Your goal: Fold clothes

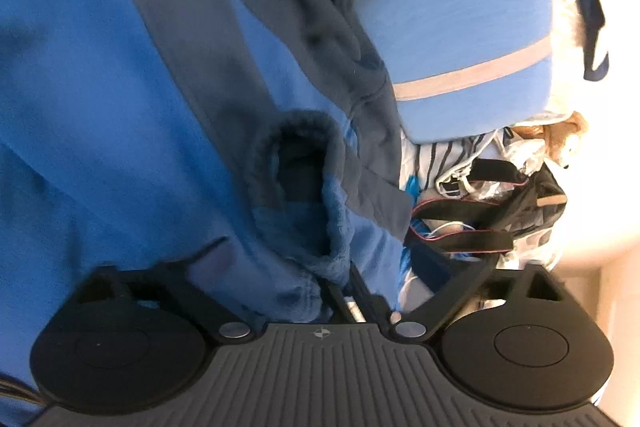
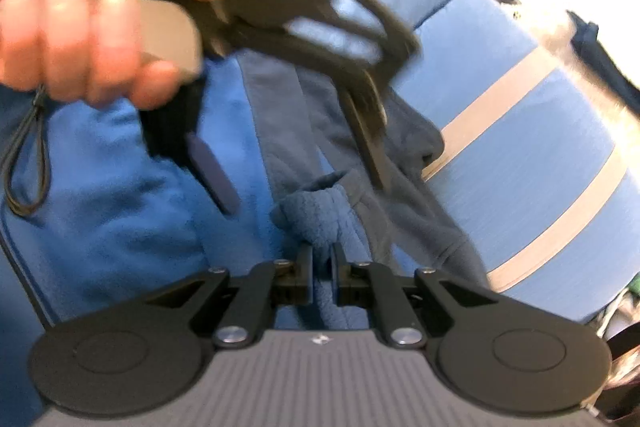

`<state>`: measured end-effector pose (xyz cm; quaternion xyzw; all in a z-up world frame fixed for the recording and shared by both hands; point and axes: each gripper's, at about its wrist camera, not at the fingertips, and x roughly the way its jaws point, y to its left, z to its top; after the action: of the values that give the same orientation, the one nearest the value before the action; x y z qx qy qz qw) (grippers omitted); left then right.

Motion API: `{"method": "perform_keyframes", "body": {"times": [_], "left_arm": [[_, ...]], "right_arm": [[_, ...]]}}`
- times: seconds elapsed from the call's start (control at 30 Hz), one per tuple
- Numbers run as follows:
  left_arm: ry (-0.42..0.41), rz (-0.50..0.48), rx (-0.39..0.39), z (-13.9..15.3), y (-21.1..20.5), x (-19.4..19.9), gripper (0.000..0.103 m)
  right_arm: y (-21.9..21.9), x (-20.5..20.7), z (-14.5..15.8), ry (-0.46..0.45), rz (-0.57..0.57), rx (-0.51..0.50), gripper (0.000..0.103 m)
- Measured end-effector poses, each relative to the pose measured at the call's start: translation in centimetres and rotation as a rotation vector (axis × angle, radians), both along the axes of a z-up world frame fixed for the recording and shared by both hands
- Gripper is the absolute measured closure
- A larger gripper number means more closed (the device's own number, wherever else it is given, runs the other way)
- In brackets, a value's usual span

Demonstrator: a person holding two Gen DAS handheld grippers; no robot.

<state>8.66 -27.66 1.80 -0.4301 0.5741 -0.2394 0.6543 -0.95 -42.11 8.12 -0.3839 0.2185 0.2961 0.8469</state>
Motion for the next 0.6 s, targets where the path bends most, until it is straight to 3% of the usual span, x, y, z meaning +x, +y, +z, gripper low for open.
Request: {"method": "perform_keyframes", "body": {"times": [0.17, 0.27, 0.33, 0.47, 0.5, 0.53, 0.6], "left_arm": [[0.05, 0.035, 0.012, -0.7, -1.1, 0.3, 0.044], [0.037, 0.053, 0.036, -0.6, -1.1, 0.3, 0.061], [0.021, 0.063, 0.062, -0.4, -1.1, 0.3, 0.078], [-0.038, 0.066, 0.063, 0.0, -0.8, 0.2, 0.088], [-0.053, 0.069, 0.051, 0.2, -0.7, 0.1, 0.088], [-0.068, 0.072, 0.03, 0.4, -0.5, 0.0, 0.088], [-0.093, 0.078, 0.004, 1.2, -0.3, 0.0, 0.089]], "right_arm": [[0.6, -1.4, -0.7, -0.093, 0.046, -0.074, 0.094], [0.9, -2.3, -1.0, -0.139, 0.079, -0.116, 0.094], [1.1, -2.8, -1.3, -0.164, 0.104, -0.139, 0.094], [1.4, -3.7, -1.6, -0.195, 0.146, -0.171, 0.092], [1.4, -3.7, -1.5, -0.201, 0.141, -0.165, 0.089], [1.3, -3.7, -1.5, -0.208, 0.136, -0.16, 0.067], [0.9, -3.7, -1.1, -0.209, 0.106, -0.143, 0.047]]}}
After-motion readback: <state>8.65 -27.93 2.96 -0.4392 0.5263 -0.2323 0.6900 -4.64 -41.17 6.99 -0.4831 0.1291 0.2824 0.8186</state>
